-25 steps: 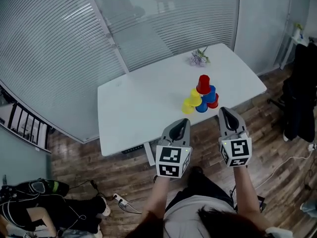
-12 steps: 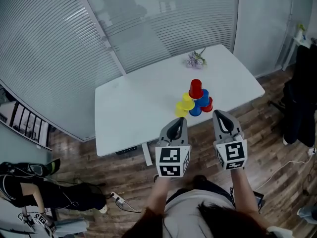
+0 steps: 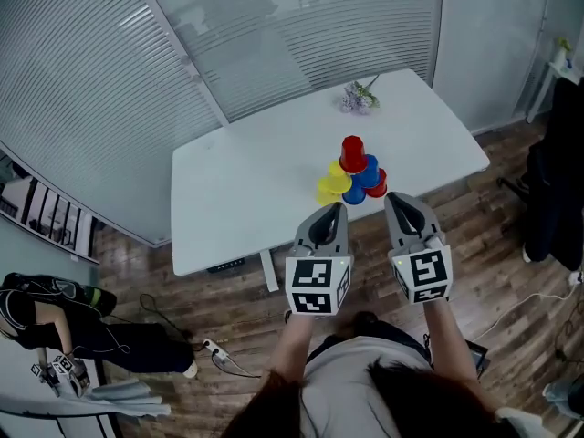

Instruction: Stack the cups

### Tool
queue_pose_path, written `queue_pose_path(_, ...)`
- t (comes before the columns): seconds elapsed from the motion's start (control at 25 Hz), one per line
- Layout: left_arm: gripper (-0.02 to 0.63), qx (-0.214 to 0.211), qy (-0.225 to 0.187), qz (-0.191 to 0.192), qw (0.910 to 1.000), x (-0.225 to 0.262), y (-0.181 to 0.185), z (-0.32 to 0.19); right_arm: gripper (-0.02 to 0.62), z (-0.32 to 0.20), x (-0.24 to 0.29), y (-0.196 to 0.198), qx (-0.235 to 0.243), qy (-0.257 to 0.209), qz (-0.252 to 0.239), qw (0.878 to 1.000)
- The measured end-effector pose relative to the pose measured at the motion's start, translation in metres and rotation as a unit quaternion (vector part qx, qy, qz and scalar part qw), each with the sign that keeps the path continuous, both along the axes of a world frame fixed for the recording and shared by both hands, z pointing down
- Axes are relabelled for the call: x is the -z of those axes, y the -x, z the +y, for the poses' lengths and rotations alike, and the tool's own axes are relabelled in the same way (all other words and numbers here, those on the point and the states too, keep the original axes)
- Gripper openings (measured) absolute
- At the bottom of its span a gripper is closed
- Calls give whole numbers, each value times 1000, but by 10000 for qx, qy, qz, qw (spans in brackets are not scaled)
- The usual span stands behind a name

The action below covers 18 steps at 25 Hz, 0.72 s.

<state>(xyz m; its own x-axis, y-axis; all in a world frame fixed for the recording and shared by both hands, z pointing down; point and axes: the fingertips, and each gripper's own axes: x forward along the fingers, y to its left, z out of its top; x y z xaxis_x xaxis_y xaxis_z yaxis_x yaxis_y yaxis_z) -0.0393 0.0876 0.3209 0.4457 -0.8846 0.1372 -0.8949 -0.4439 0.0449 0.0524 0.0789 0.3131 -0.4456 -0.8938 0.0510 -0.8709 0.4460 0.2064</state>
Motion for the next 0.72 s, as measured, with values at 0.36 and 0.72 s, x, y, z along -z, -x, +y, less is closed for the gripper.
queue_pose_path(0.36, 18, 155, 70, -22, 9999, -5, -6, -6, 28, -3, -7, -14, 40, 48, -60, 10000)
queue_pose_path(0.72, 18, 175, 175, -74, 9997, 1, -18, 1, 28, 3, -1, -28, 55, 129, -169, 9998)
